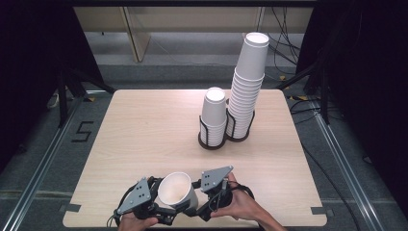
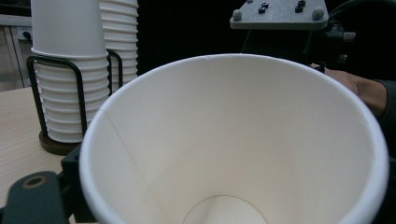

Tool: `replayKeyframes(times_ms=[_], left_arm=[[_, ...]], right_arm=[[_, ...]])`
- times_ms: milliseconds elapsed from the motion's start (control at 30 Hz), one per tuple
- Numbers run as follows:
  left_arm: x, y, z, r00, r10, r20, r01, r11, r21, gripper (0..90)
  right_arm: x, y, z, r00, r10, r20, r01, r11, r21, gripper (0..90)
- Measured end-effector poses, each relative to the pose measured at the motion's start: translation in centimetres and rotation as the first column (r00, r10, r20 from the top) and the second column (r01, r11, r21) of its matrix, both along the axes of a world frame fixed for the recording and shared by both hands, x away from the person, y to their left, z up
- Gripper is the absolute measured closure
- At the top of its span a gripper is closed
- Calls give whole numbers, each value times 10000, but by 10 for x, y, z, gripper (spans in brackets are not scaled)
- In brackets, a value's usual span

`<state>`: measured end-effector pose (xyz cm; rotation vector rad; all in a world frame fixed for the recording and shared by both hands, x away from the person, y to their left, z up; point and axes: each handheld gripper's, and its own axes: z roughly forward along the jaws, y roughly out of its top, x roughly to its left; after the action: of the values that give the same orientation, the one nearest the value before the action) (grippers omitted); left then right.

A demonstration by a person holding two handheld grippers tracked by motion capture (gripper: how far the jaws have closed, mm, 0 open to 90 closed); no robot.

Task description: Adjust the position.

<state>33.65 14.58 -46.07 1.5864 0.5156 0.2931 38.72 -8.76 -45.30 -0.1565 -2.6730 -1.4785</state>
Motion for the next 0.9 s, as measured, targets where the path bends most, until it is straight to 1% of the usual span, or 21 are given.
replayKeyframes(times_ms=[67, 100, 133, 167, 233, 267, 300, 333, 400, 433, 467, 533, 567, 633, 667, 700, 733, 767, 800, 833, 900], left_arm=[[1, 1, 0, 9998, 199, 1, -199, 9997, 107, 122], [2, 3, 1, 9987, 510, 16, -510, 9982, 309, 122], [3, 5, 0, 9974, 723, -34, -721, 9965, 430, 123], [3, 5, 0, 9974, 723, -34, -721, 9965, 430, 123], [6, 8, 0, 9932, 1160, 2, -1157, 9904, 751, 123], [7, 10, 0, 9899, 1420, -1, -1415, 9865, 828, 123], [8, 12, 0, 9857, 1685, 74, -1683, 9797, 1088, 123], [10, 13, 0, 9827, 1841, 192, -1851, 9769, 1070, 123], [12, 18, 1, 9761, 2175, 28, -2161, 9684, 1245, 123], [13, 20, 1, 9703, 2420, 49, -2399, 9591, 1503, 123], [14, 22, 1, 9666, 2559, 143, -2546, 9521, 1695, 123], [15, 26, 2, 9613, 2754, 74, -2720, 9448, 1824, 123], [16, 27, 2, 9582, 2862, 38, -2821, 9421, 1810, 123], [17, 29, 2, 9527, 3032, 200, -3006, 9310, 2069, 123], [18, 29, 1, 9499, 3113, 277, -3102, 9286, 2034, 122], [18, 30, 2, 9465, 3214, 270, -3193, 9217, 2204, 122], [18, 31, 1, 9438, 3293, 272, -3268, 9182, 2240, 122], [20, 31, 0, 9421, 3337, 343, -3327, 9164, 2224, 122], [20, 32, 0, 9379, 3456, 305, -3428, 9097, 2342, 122], [22, 33, -2, 9335, 3571, 329, -3547, 9060, 2310, 121], [23, 35, -3, 9270, 3740, 288, -3695, 8971, 2423, 121]], right_arm=[[1, -1, -1, 9998, -172, 54, 172, 9999, 5, 203], [2, -2, -3, 9991, -406, 152, 410, 9987, -298, 171], [3, -4, -3, 9991, -425, 92, 429, 9983, -383, 161], [3, -4, -3, 9991, -425, 92, 429, 9983, -383, 161], [5, -8, -3, 9982, -595, 62, 598, 9967, -548, 168], [6, -10, -3, 9972, -737, 141, 744, 9954, -608, 166], [7, -13, -3, 9955, -937, 149, 944, 9935, -643, 172], [9, -17, -2, 9940, -1087, 144, 1095, 9913, -734, 191], [14, -30, 0, 9859, -1659, 240, 1671, 9835, -691, 195], [14, -30, 0, 9859, -1659, 240, 1671, 9835, -691, 195], [15, -35, 1, 9822, -1845, 345, 1865, 9800, -692, 196], [15, -43, 4, 9752, -2147, 538, 2180, 9736, -672, 193], [15, -47, 5, 9702, -2312, 727, 2359, 9697, -635, 193], [16, -56, 7, 9599, -2698, 766, 2744, 9598, -590, 194], [17, -64, 7, 9474, -3103, 785, 3161, 9457, -754, 194], [18, -68, 6, 9423, -3246, 821, 3303, 9413, -694, 194], [18, -68, 6, 9423, -3246, 821, 3303, 9413, -694, 194], [18, -71, 6, 9370, -3394, 823, 3449, 9363, -658, 194], [18, -75, 6, 9377, -3395, 735, 3444, 9362, -707, 193], [18, -78, 5, 9368, -3418, 746, 3468, 9354, -685, 194], [18, -83, 3, 9358, -3454, 707, 3501, 9341, -697, 193]])
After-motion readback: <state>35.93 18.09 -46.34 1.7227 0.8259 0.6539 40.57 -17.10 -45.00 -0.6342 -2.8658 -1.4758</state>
